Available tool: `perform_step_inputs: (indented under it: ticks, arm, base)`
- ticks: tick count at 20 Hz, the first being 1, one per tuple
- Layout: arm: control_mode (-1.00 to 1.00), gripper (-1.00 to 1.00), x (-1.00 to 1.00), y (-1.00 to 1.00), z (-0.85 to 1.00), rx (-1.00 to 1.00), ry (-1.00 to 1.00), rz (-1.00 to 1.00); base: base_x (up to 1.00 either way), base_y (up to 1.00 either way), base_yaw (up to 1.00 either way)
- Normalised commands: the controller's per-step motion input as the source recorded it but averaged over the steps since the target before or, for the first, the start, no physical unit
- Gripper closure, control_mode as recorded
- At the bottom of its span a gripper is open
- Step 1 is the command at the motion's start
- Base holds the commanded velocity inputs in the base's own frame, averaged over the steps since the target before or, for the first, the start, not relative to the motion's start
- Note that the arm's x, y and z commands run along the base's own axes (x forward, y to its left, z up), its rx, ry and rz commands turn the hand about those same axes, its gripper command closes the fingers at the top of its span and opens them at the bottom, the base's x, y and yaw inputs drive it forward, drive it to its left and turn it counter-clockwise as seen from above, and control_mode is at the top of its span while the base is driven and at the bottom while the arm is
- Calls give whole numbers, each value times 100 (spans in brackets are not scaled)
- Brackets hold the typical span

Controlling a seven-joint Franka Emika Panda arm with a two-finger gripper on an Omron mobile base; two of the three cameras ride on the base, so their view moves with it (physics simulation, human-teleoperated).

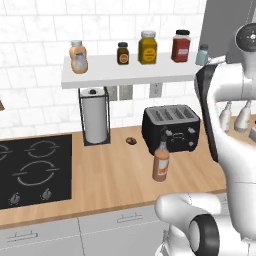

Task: Put the shaker and condiment bottle from the counter next to their counterparts in the cabinet.

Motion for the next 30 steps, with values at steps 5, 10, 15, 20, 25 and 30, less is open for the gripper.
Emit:
perform_step_inputs:
  ticks: [5,10,15,20,25,30]
  arm:
    - [-100,100,-11,0,36,31,5,-1]
    - [-100,100,-19,31,-2,1,-27,2]
    - [-100,100,-4,25,-32,1,-44,0]
    - [-100,100,3,7,-31,8,-15,0]
    - [-100,100,26,0,5,0,3,-7]
    - [-100,100,21,9,0,0,1,-3]
  base:
    - [0,0,0]
    - [0,0,0]
    - [0,0,0]
    - [0,0,0]
    - [0,0,0]
    - [0,0,0]
